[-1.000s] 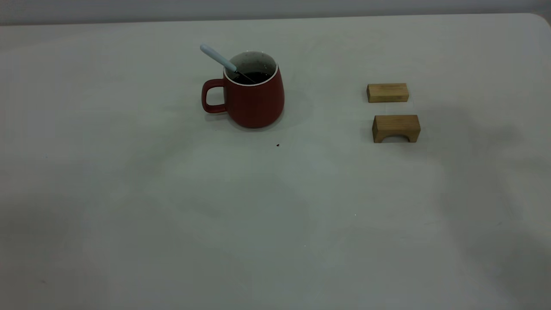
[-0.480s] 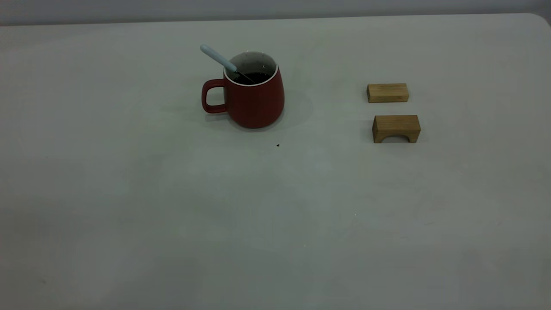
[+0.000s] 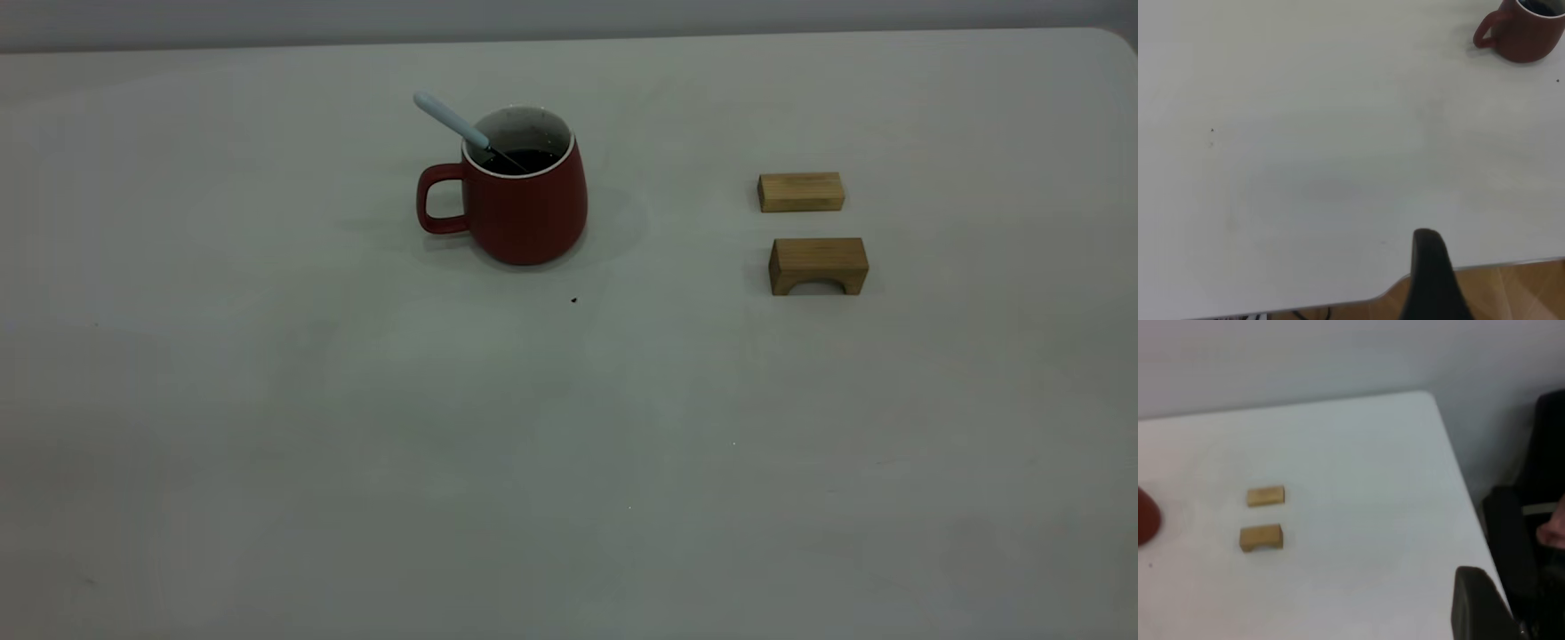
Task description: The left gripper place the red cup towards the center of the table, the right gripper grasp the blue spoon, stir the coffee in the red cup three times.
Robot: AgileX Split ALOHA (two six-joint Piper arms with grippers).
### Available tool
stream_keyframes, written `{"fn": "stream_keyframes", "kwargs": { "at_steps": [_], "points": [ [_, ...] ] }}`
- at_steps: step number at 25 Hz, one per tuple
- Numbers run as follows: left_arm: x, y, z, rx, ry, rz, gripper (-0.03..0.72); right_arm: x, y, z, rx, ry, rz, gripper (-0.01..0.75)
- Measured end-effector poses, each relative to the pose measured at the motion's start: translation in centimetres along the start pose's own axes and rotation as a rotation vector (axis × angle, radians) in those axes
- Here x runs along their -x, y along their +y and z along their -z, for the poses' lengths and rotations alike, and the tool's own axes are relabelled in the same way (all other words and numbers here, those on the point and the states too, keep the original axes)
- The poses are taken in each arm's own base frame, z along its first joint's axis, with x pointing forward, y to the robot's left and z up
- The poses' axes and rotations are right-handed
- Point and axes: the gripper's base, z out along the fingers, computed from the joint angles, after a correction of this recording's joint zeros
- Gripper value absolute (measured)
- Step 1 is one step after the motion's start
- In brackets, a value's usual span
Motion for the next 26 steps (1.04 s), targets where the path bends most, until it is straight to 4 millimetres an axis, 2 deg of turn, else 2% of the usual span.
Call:
{"fn": "stream_keyframes", "kwargs": {
  "at_steps": [4, 9, 26],
  "points": [
    [0.0, 0.0, 0.0, 0.0, 0.0, 0.0, 0.554, -4.1, 0.1, -1.8, -0.013, -0.01, -0.022, 0.238],
    [0.0, 0.0, 0.0, 0.0, 0.0, 0.0, 0.554, -6.5, 0.5, -3.6, -0.013, 0.116, -0.062, 0.238],
    [0.0, 0.0, 0.0, 0.0, 0.0, 0.0, 0.554, -6.6, 0.3, -3.8, -0.033, 0.124, -0.026, 0.238]
  ]
}}
